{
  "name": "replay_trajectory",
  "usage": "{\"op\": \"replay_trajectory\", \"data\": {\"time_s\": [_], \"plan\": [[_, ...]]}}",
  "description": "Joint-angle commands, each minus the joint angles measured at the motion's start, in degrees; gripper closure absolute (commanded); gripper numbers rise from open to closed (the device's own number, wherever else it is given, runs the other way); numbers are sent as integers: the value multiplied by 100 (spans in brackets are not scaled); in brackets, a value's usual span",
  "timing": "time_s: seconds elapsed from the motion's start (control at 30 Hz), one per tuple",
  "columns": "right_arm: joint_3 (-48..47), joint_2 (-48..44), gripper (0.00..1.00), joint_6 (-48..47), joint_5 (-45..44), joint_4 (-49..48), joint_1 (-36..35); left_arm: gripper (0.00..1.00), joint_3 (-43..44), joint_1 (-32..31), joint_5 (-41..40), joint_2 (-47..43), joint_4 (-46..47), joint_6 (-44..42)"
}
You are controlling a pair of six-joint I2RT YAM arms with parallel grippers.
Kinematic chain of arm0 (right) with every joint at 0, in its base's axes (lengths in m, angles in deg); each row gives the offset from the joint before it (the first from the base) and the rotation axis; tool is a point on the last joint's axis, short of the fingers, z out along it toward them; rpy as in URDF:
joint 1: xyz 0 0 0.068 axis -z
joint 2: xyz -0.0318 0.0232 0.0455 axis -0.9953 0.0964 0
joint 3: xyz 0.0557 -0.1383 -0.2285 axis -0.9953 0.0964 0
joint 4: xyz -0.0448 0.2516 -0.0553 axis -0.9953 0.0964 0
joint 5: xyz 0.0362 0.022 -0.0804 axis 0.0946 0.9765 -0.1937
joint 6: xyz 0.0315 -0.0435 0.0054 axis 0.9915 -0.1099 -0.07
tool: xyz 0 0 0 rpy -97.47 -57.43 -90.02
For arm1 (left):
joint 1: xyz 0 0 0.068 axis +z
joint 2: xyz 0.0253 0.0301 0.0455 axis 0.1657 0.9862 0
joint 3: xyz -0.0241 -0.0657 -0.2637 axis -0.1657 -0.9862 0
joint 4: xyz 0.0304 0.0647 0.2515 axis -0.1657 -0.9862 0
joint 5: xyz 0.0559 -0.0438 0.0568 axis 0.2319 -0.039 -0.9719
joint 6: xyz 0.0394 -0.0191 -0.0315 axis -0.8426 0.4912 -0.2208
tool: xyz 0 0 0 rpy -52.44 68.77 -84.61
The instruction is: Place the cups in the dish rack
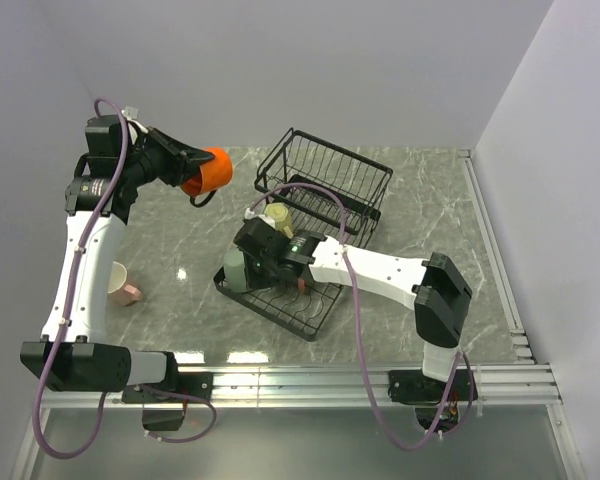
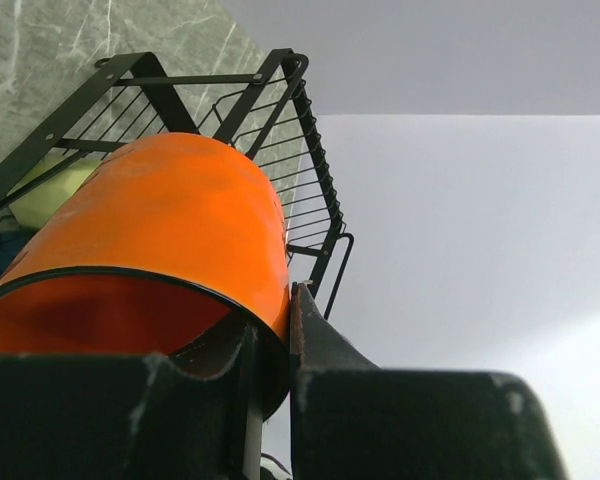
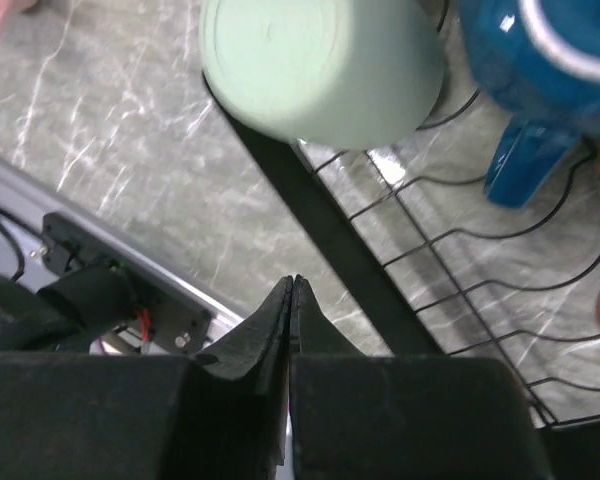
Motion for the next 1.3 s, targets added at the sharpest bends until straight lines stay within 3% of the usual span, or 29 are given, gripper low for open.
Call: {"op": "replay_trajectory", "data": {"time_s": [0.0, 0.17, 0.2, 0.23, 0.3, 0.33, 0.4, 0.43, 0.47, 0.57, 0.6, 0.63, 0.73, 0.93, 1.27], "plan": [[-504, -36, 100, -270, -196, 197, 82, 100, 400, -26, 77, -71, 456, -55], [-374, -842, 98, -481, -267, 6, 47, 99, 409, -8, 367, -194, 772, 340], [-268, -1010, 91, -525, -188, -230, 38, 100, 417, 0, 463, -203, 825, 428], [-67, -1334, 74, -586, -4, -381, 38, 99, 409, 18, 656, -238, 990, 646], [118, -1652, 54, -622, 225, -836, 47, 100, 286, 44, 911, -326, 1281, 954], [189, -1793, 36, -622, 252, -970, 38, 100, 7, 79, 1069, -457, 1561, 1417], [365, -2153, 26, -622, 595, -1399, 47, 99, -345, 88, 1544, -607, 2500, 2008], [426, -2276, 10, -596, 604, -1515, 38, 100, -704, 80, 1667, -686, 2800, 2602], [479, -2486, 5, -595, 569, -1612, 47, 100, -882, 80, 1834, -843, 3072, 2887], [611, -2821, 5, -683, 376, -1911, 64, 99, -1567, 88, 2002, -1143, 4337, 4055], [646, -2866, 4, -709, 297, -2051, 73, 99, -1778, 88, 2107, -1222, 5133, 4441], [664, -2901, 4, -762, 279, -2113, 99, 99, -2215, 88, 2116, -1379, 5680, 5263], [717, -2919, 4, -841, 279, -2376, 135, 99, -2701, 88, 2160, -1574, 6754, 6436], [402, -2604, 4, -1025, 279, -2615, 161, 99, -2817, 88, 2293, -1951, 7030, 7414], [208, -2647, 4, -1579, -29, -2711, 196, 99, -2395, 80, 2486, -2260, 6407, 7583]]}}
